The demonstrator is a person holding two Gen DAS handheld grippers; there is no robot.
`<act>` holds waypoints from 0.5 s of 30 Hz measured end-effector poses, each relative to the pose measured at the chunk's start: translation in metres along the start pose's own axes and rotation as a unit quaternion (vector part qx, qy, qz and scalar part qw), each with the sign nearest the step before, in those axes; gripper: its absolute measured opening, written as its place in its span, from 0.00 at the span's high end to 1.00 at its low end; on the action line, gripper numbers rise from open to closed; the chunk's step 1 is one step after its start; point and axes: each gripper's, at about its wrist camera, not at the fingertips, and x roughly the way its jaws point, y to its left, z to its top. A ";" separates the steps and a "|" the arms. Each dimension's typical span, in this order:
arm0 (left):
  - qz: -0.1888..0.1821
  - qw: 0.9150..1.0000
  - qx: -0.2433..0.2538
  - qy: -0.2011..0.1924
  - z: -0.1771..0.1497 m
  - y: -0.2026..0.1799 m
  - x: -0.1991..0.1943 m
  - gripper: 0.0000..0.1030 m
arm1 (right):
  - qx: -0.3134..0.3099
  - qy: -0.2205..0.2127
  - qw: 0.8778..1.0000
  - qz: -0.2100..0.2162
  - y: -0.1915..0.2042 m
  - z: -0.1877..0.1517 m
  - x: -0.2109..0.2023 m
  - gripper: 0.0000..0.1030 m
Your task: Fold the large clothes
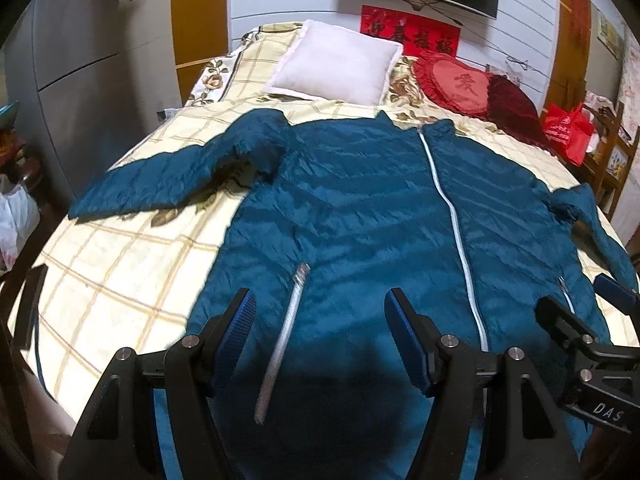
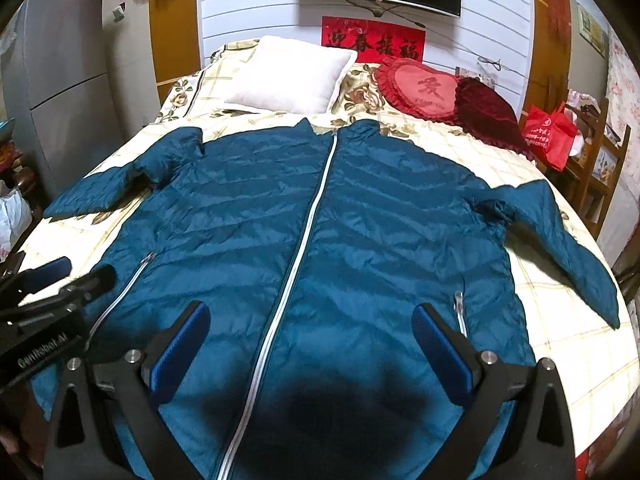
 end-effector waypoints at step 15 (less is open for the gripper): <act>0.023 0.983 -0.172 0.054 0.074 0.140 0.084 0.40 | -0.007 0.006 0.998 0.069 -0.005 0.086 0.084 0.00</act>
